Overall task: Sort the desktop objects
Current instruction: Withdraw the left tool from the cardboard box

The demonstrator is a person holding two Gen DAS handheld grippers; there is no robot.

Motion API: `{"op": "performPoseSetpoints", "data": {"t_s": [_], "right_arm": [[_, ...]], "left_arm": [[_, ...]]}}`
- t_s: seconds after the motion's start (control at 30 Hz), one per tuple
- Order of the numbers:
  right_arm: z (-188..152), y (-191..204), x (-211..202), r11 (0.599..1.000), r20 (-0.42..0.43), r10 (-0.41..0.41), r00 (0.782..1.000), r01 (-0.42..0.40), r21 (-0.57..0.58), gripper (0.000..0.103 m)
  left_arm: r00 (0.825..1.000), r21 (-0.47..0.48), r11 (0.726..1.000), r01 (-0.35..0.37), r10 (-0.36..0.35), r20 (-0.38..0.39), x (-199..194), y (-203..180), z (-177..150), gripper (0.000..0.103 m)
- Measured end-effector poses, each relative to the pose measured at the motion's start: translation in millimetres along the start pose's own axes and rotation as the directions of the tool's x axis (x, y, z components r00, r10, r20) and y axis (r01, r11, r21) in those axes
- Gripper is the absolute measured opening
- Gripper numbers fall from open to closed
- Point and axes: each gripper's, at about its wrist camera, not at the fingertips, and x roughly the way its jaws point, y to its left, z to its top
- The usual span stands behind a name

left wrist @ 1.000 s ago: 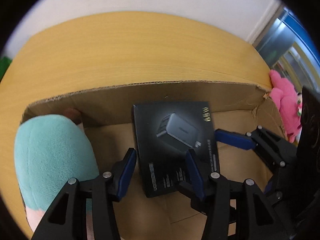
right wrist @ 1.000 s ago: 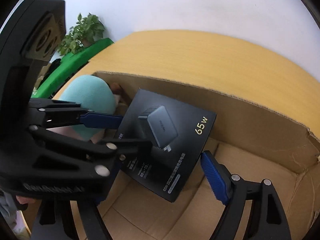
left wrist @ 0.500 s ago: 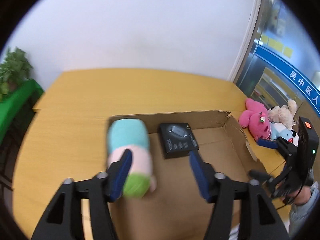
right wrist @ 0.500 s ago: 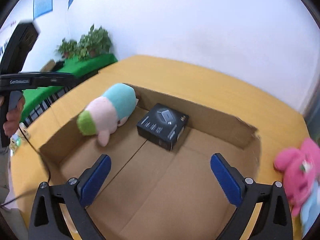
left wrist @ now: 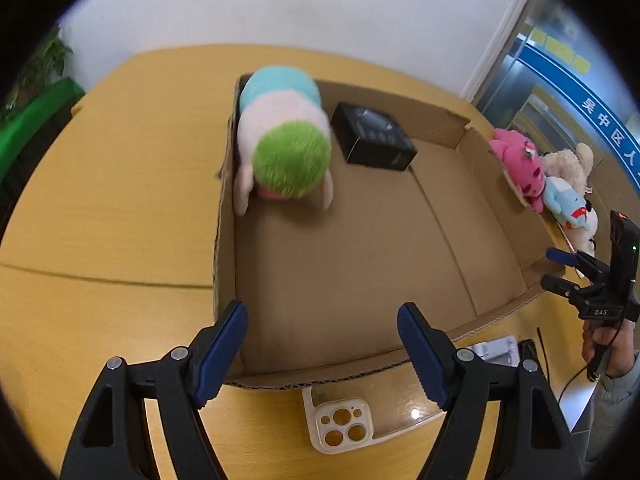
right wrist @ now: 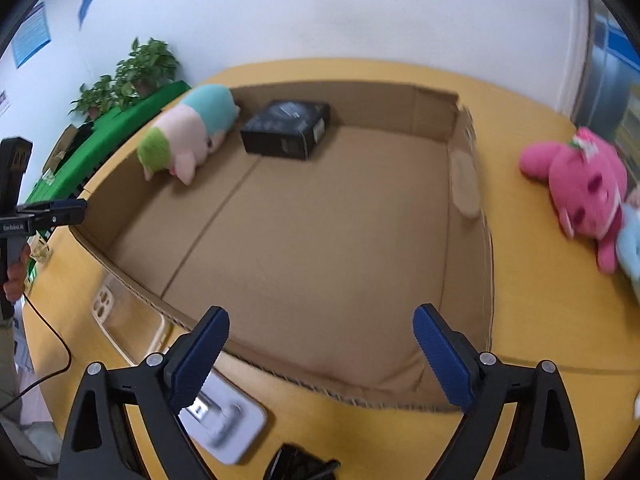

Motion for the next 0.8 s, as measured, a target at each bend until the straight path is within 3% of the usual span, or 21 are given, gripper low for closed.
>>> {"op": "performPoseSetpoints", "data": {"t_s": [0.1,0.43,0.57,0.8], "right_arm": [[-15,-10,0,0.996,0.009,0.037,0.999,-0.037,0.08,0.093],[-28,0,-8,0.995,0.039,0.028,0.999,-0.031,0.096,0.093],[-27,2,-15,0.994,0.053,0.008,0.999,-0.014,0.111,0.094],[-52,61,-68,0.992,0.148,0.081,0.986,-0.066,-0.107,0.098]], "left_arm": [[0.999,0.01,1.0,0.002,-0.002,0.037,0,1,-2,0.077],[0.996,0.066,0.997,-0.04,0.035,0.079,-1,11,-2,0.077],[0.997,0.04,0.999,-0.032,0.029,0.07,-7,16,0,0.077],[0.983,0.042,0.995,0.086,-0.091,0.161,-59,0,-12,0.077]]}}
